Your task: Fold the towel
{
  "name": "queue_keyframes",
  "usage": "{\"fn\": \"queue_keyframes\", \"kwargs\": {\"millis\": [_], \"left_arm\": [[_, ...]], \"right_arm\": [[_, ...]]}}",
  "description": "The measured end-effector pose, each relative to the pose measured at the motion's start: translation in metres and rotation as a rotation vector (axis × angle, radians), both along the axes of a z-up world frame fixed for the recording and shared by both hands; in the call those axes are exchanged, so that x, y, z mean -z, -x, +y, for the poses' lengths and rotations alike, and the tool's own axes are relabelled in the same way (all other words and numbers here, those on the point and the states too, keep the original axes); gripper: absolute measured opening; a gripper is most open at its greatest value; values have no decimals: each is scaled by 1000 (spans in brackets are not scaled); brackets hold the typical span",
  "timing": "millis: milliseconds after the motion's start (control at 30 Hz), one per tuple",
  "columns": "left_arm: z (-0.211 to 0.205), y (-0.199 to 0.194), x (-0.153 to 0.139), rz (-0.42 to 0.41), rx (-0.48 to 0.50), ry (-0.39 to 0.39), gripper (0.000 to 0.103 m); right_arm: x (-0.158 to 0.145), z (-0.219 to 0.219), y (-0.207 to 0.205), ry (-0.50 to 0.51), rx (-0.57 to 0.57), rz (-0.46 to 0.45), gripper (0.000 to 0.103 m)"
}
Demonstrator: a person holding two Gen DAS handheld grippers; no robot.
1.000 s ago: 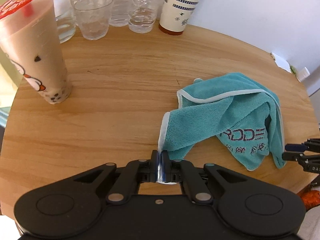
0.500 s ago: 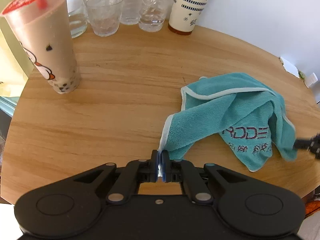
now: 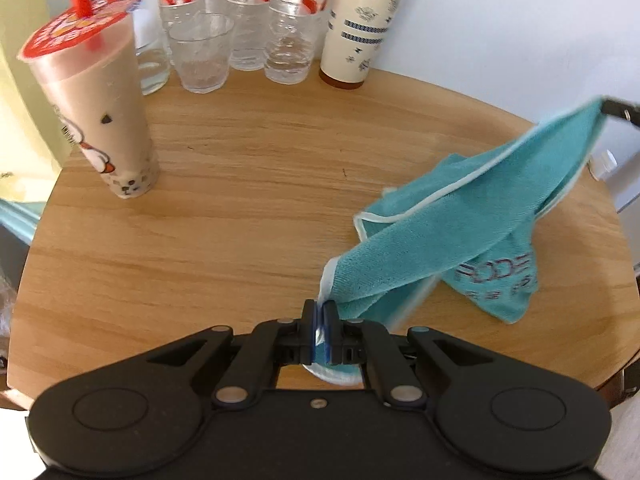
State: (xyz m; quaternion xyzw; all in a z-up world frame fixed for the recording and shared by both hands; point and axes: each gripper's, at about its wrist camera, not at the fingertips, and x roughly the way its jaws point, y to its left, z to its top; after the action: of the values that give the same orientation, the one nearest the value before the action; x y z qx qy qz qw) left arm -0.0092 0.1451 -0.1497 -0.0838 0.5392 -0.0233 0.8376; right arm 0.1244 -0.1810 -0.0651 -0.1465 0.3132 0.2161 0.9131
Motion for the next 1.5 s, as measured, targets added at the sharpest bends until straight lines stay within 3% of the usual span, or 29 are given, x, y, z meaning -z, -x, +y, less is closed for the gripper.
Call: {"fn": "queue_keyframes", "kwargs": {"millis": [100,200,267,300,367,467,567,633,767,967,1100,1200,1233,1300,1367,1500], "left_arm": [[-1,2,4,12,-7,-8,3],[1,0,11,29,-23,-24,3],[3,-4,16,33,-38,-35,3],[5,-5,18,35,-43,-40,3],[8,-10,24,42,-53,-52,3],[12,-17,30,49,-55,-73,4],[13,-21,30,46,-49,-98,14],[13,-20,26,31,-45,-109,41],[3,-11,14,4,46,-138,50],[-36,1,15,24,260,-89,50],[-61,1,33,35,325,-85,50],[-72,-3,49,51,341,-85,50],[-74,-3,51,50,342,-95,50],[-76,-7,58,53,339,-128,49],[-77,-9,60,33,334,-143,47],[-77,-10,61,-4,338,-190,17]], "right_arm": [[2,24,-28,28,-20,-33,3],[24,47,-56,63,1,-39,5],[46,61,-72,111,-3,24,7],[49,62,-72,124,4,24,10],[58,61,-67,159,18,25,27],[59,43,-52,136,57,50,35],[62,17,-31,87,118,145,37],[74,3,-17,45,132,247,37],[105,5,11,-37,115,397,37],[131,24,11,-158,158,478,37],[140,26,4,-222,218,507,37],[146,22,0,-262,250,533,26],[148,23,-1,-273,249,544,16],[149,21,-1,-280,251,550,14],[150,22,-1,-293,241,554,5],[141,15,0,-272,253,528,2]]}}
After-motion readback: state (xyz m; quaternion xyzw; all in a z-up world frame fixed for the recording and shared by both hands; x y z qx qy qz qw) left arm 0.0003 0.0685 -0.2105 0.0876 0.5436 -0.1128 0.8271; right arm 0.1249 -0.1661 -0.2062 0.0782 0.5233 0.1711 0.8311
